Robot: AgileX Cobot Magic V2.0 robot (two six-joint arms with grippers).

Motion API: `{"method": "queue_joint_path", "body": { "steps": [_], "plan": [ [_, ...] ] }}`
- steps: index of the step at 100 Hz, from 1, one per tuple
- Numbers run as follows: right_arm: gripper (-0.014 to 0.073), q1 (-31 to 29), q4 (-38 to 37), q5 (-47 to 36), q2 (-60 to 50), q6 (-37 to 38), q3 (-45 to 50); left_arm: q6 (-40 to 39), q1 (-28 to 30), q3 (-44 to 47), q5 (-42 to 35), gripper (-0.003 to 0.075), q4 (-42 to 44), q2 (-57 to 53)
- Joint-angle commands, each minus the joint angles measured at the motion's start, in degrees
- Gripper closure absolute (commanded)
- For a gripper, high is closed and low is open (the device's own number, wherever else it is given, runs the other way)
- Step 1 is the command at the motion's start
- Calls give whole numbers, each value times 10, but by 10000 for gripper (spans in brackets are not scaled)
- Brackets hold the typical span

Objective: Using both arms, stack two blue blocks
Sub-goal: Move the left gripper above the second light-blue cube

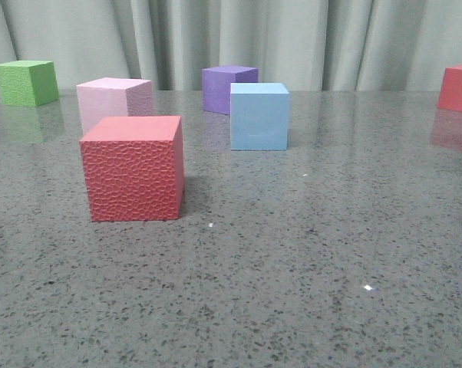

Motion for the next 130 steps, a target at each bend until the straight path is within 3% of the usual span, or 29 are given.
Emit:
{"method": "queue_joint_path", "body": {
  "steps": [1,45,75,98,130],
  "plan": [
    [1,-5,-2,-44,-56,-5,30,-2,2,-20,-31,47,2,2],
    [1,-5,9,-59,-228,-5,156,-2,2,-20,-31,47,2,2],
    [1,-5,9,-59,-239,-5,157,-2,2,-20,-40,47,5,2],
    [1,-5,11,-64,-239,-5,157,-2,2,-24,-106,47,78,9],
    [1,-5,16,-70,-239,-5,157,66,2,-151,-106,47,107,137]
  ]
}}
